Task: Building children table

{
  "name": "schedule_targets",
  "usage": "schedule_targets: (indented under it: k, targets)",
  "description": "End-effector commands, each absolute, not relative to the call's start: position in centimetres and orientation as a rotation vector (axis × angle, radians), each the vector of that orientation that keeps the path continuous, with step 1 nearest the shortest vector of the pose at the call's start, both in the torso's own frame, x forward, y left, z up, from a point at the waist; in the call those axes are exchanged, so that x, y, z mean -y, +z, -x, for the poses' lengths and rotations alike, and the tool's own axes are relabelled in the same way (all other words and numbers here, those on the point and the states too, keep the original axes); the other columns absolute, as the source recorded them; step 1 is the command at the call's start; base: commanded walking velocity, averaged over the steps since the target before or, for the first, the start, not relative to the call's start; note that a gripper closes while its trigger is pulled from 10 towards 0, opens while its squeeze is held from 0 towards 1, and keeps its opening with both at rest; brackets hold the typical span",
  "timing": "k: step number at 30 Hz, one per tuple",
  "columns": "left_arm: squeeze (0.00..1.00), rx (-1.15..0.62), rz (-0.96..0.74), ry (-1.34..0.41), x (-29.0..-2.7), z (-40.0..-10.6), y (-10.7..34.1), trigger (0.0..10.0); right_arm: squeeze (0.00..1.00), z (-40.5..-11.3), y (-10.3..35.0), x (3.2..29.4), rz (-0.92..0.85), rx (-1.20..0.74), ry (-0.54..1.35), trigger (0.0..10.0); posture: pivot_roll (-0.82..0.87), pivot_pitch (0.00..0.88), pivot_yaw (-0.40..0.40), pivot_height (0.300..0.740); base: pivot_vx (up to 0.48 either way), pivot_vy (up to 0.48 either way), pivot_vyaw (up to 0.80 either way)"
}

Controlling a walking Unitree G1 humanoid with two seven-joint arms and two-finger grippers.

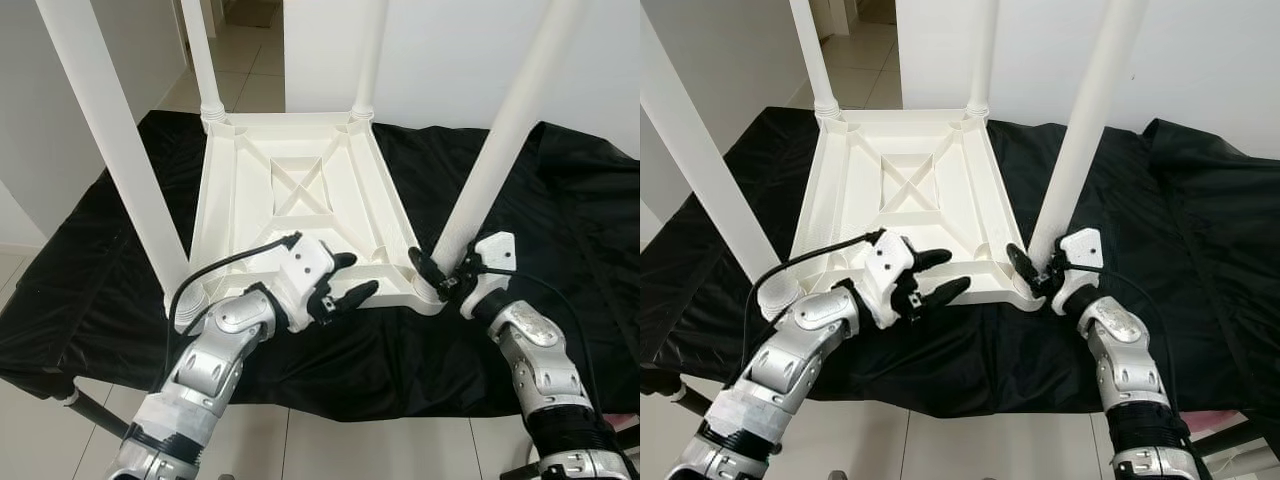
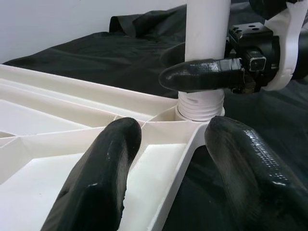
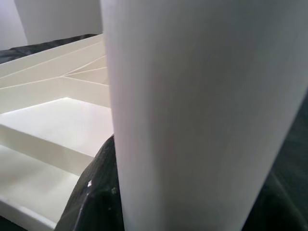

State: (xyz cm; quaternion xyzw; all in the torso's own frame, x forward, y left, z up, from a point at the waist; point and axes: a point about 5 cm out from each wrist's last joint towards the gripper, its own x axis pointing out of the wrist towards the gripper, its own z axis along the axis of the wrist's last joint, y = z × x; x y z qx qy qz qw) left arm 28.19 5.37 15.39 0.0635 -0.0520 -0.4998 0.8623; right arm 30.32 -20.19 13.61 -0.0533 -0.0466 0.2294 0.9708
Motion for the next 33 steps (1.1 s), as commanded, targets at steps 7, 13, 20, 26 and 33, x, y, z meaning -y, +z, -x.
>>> schedule_targets:
  k: [7, 13, 20, 26, 33]
  targets:
    - [0.00, 0.113, -0.132, -0.969, -5.7, -28.4, 15.2, 10.0, 0.00, -29.9, 13.0, 19.7, 0.076, 0.048, 0.330, 10.0, -0.05, 0.000, -0.026, 0.740, 0.000, 0.000, 0.00]
    - [0.00, 0.113, -0.140, -0.956, -5.8, -28.5, 15.2, 10.0, 0.00, -29.6, 13.0, 19.0, -0.007, 0.032, 0.182, 10.0, -0.05, 0.000, -0.028, 0.740, 0.000, 0.000, 0.00]
    - [0.00, 0.108, -0.152, -0.939, -5.8, -28.7, 15.0, 10.0, 0.00, -29.0, 12.5, 18.3, -0.082, 0.006, -0.124, 10.0, -0.06, 0.000, -0.031, 0.740, 0.000, 0.000, 0.00]
    - [0.00, 0.108, -0.149, -0.936, -5.6, -28.7, 15.0, 10.0, 0.00, -28.5, 12.0, 15.0, -0.159, -0.006, -0.254, 10.0, -0.05, 0.000, -0.018, 0.740, 0.000, 0.000, 0.00]
    - [0.00, 0.110, -0.144, -0.936, -5.6, -28.7, 15.1, 10.0, 0.00, -28.2, 12.4, 15.1, -0.147, -0.003, -0.268, 10.0, -0.05, 0.000, -0.015, 0.740, 0.000, 0.000, 0.00]
